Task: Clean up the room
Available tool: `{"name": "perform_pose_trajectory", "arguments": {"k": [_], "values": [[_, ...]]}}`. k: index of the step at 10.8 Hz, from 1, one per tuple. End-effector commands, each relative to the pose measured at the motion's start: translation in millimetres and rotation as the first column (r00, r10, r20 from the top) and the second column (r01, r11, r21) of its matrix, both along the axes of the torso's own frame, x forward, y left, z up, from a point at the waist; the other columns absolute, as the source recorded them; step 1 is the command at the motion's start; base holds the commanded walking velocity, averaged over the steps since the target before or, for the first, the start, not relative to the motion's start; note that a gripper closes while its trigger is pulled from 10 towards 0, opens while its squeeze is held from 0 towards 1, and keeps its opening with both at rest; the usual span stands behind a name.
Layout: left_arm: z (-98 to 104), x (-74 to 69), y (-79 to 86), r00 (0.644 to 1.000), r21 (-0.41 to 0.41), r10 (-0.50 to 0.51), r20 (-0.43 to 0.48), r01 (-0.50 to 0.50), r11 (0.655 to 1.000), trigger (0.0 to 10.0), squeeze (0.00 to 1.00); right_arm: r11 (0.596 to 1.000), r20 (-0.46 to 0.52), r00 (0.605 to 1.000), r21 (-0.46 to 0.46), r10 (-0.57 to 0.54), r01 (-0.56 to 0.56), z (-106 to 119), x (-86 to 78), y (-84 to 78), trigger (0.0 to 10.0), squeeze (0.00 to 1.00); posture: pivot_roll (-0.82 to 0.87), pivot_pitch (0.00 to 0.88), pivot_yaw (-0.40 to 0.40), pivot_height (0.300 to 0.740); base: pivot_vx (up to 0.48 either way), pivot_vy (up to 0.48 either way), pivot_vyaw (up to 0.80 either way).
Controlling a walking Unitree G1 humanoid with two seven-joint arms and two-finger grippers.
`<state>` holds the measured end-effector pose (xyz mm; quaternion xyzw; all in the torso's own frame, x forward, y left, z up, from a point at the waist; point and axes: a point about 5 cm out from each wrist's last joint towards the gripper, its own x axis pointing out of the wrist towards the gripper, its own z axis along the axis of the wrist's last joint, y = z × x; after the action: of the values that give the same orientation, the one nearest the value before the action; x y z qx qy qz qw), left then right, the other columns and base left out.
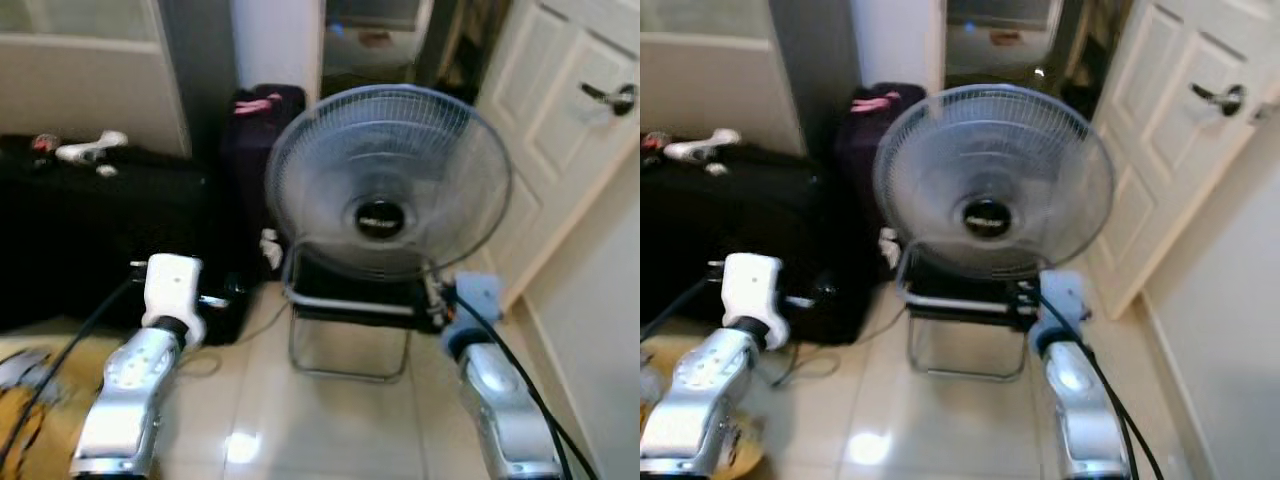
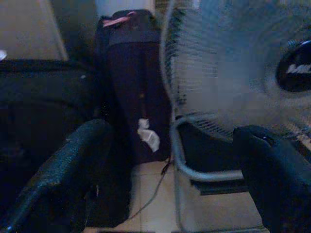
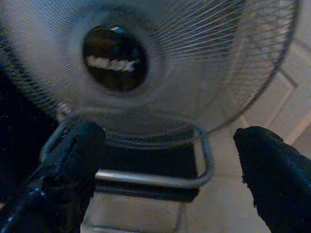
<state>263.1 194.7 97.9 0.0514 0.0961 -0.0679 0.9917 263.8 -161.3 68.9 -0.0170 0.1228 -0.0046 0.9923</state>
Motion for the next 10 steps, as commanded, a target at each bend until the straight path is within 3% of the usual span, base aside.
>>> {"name": "perform_pose_trajectory", "arguments": {"k": [1,8,10], "values": [[3.2,1.8,-7.8,1.0,-0.006,-0.018,0.014,0.018,1.0,10.0,0.0,1.0,-0.008,1.0,-0.006,-0.029,0.029,-1.8,-0.5,-10.5,10.0,0.0,-0.04,0.0,-0.026,0.74,0.296,0.0,0.0],[3.1,3.0,-8.7,1.0,-0.011,-0.022,0.02,0.022,1.0,10.0,0.0,0.999,0.01,1.0,-0.03,-0.011,0.011,0.8,5.1,-7.9,10.0,0.0,-0.04,0.0,-0.022,0.74,0.294,0.0,0.0],[5.5,1.0,-9.3,0.999,-0.014,-0.038,0.034,0.039,0.999,10.0,0.0,1.0,0.035,0.999,0.011,0.003,-0.004,5.6,6.0,-4.8,10.0,0.0,-0.03,0.0,-0.026,0.74,0.0,0.0,0.0]]}}
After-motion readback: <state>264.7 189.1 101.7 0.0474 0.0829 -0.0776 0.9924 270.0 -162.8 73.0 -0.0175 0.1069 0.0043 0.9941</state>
